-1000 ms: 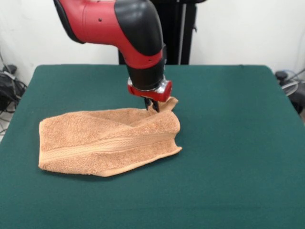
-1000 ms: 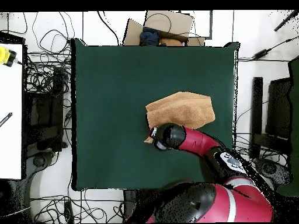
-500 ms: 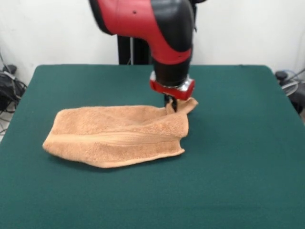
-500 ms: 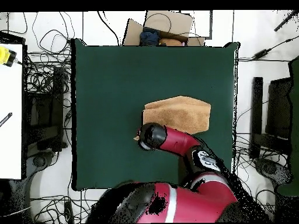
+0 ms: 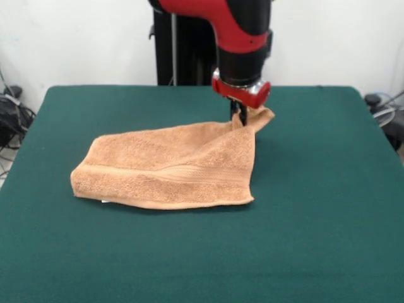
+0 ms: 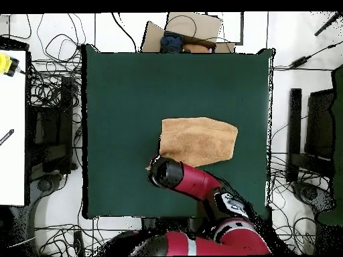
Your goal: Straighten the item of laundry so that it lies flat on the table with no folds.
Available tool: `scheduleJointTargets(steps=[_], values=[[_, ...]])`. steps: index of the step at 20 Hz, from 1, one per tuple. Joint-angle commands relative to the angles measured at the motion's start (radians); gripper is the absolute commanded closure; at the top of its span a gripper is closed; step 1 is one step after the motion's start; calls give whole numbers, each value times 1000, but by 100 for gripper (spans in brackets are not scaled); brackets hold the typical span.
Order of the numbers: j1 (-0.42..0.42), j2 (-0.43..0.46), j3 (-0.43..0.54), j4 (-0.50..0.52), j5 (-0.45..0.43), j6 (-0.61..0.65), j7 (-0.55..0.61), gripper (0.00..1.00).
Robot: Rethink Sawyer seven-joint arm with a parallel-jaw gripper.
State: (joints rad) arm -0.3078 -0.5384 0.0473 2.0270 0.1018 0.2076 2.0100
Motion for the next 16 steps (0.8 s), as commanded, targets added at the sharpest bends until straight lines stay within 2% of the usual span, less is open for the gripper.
scheduleJointTargets(steps=[1,5,11,14,16], values=[[-26,49,87,94,50,-106,241,100],[-57,118,101,75,28,-169,212,100],[-46,124,99,71,37,-163,204,100],[-7,83,81,94,75,-118,236,100],[20,17,71,134,114,-40,270,100]])
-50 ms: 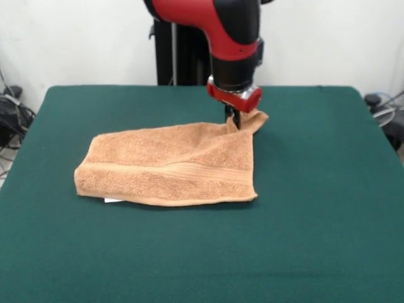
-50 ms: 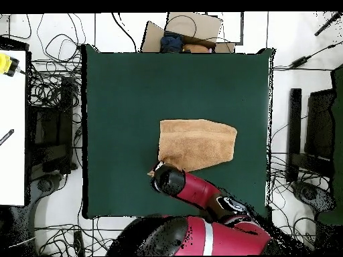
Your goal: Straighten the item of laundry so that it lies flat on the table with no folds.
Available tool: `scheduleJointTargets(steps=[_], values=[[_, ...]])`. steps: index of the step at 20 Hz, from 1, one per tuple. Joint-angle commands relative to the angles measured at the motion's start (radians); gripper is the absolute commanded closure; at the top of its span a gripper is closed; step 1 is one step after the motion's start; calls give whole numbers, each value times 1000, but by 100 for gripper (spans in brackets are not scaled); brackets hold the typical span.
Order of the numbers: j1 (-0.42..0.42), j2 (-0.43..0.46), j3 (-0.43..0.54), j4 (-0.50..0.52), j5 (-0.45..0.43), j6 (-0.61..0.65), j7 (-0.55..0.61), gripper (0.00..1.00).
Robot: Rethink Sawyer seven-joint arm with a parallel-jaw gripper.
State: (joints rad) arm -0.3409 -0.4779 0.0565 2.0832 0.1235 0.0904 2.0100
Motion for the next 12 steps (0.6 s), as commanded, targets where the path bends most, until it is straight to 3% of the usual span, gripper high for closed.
scheduleJointTargets(steps=[1,4,9,12], values=[[70,-87,53,100,113,125,287,100],[142,-245,9,149,162,295,328,100],[128,-416,82,269,274,387,371,100],[157,-488,67,280,327,462,376,100]])
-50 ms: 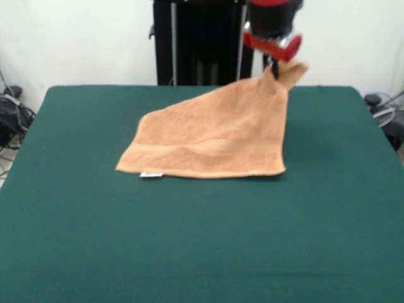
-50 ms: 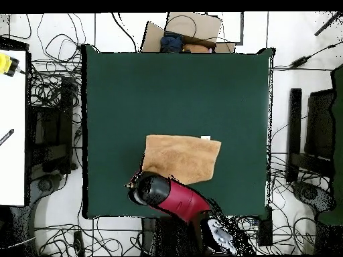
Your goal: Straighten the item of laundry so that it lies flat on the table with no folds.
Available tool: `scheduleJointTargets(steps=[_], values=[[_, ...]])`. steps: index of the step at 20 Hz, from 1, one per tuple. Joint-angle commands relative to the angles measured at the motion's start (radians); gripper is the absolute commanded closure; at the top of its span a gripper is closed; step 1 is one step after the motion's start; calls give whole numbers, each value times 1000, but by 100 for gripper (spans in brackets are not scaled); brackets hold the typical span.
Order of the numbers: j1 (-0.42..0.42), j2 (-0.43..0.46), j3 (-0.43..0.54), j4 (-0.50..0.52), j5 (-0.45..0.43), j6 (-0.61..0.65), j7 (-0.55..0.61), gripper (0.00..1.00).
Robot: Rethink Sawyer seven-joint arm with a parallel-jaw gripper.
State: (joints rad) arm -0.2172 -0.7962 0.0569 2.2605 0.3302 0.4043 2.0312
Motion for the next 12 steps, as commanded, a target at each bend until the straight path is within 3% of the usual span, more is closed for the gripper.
scheduleJointTargets(steps=[1,5,10,12], values=[[43,-188,61,103,139,177,357,100],[65,-184,22,96,170,191,309,100],[-54,-74,4,81,111,122,112,100],[-133,-3,51,94,102,33,34,100]])
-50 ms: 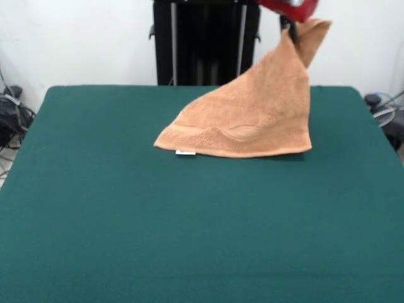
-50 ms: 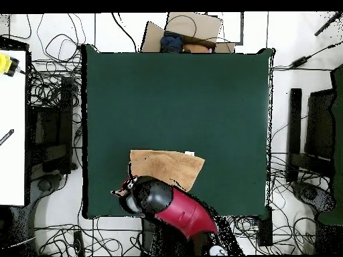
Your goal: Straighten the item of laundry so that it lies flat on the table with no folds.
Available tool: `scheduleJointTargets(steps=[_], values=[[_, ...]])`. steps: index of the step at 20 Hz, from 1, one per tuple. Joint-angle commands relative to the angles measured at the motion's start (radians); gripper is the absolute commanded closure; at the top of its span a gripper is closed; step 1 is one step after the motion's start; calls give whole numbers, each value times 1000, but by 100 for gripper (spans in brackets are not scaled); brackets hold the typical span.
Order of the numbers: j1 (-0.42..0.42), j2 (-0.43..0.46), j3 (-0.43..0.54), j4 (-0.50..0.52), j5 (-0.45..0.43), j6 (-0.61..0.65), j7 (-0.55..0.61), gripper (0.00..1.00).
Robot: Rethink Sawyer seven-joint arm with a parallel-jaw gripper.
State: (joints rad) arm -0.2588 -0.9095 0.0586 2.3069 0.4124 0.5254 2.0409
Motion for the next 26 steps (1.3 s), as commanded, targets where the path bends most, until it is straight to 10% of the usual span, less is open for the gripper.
scheduleJointTargets(steps=[1,15,26], values=[[-134,146,78,56,20,-126,-12,100],[-240,248,22,-248,-316,82,-91,100],[-318,127,80,-468,-472,401,-143,100]])
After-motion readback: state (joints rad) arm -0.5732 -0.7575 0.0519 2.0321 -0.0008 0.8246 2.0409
